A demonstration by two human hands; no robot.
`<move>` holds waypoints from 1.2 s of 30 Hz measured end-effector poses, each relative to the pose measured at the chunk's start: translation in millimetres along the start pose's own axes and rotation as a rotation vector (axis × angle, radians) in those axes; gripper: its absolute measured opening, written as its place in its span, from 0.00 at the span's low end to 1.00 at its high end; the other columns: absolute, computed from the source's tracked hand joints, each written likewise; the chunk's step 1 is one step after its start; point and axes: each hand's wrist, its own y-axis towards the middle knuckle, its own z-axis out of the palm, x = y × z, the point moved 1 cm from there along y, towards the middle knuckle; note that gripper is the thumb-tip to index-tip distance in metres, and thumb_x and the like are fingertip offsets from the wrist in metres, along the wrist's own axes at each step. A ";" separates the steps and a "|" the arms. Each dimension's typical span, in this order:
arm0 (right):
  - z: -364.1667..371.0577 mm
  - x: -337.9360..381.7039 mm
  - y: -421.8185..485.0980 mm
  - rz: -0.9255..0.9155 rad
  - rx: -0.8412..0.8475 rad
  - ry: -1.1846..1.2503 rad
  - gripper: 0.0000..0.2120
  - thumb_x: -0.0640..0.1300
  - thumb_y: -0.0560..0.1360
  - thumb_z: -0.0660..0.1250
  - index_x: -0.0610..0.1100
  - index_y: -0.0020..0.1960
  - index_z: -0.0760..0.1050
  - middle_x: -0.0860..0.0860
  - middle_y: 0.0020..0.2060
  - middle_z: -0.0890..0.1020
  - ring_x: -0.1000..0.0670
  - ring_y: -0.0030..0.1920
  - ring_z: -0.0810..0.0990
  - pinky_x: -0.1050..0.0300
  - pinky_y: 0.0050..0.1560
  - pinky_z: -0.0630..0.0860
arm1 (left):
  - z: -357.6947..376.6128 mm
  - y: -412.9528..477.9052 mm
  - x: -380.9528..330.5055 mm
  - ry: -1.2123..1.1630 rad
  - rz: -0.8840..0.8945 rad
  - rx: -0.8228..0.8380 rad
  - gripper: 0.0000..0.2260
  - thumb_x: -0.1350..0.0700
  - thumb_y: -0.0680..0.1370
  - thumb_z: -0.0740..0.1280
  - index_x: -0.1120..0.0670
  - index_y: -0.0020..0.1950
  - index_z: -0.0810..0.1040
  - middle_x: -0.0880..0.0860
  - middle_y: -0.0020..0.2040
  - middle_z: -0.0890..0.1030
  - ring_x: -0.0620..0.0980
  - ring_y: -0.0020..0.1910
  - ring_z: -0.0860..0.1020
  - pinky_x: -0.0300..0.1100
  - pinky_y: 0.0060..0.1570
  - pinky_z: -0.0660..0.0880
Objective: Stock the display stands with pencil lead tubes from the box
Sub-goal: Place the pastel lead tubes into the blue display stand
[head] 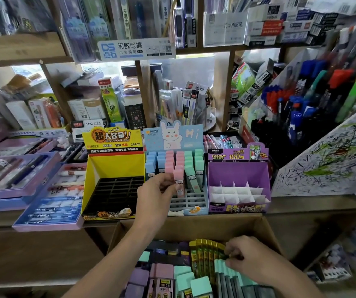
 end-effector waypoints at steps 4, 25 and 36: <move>1.5 -2.7 0.1 0.000 -0.007 -0.003 0.05 0.56 0.75 0.73 0.61 0.48 0.78 0.60 0.50 0.80 0.59 0.49 0.81 0.64 0.51 0.76 | 6.7 0.5 3.3 -0.005 -0.024 -0.010 0.04 0.56 0.77 0.75 0.49 0.49 0.83 0.42 0.41 0.83 0.35 0.44 0.81 0.33 0.44 0.79; 1.6 -1.6 -1.3 0.002 -0.017 -0.001 0.05 0.56 0.74 0.74 0.61 0.47 0.79 0.62 0.51 0.80 0.60 0.50 0.81 0.66 0.51 0.76 | 38.9 -26.2 1.3 -0.136 -0.159 0.180 0.15 0.55 0.83 0.64 0.50 0.70 0.78 0.45 0.35 0.83 0.42 0.28 0.78 0.37 0.30 0.75; -1.2 1.8 -3.6 0.020 -0.001 0.010 0.06 0.56 0.75 0.74 0.60 0.50 0.78 0.60 0.50 0.81 0.61 0.52 0.80 0.65 0.55 0.76 | 42.6 -21.4 -4.4 -0.034 -0.188 0.243 0.20 0.55 0.82 0.64 0.49 0.75 0.73 0.49 0.49 0.84 0.38 0.27 0.79 0.30 0.27 0.72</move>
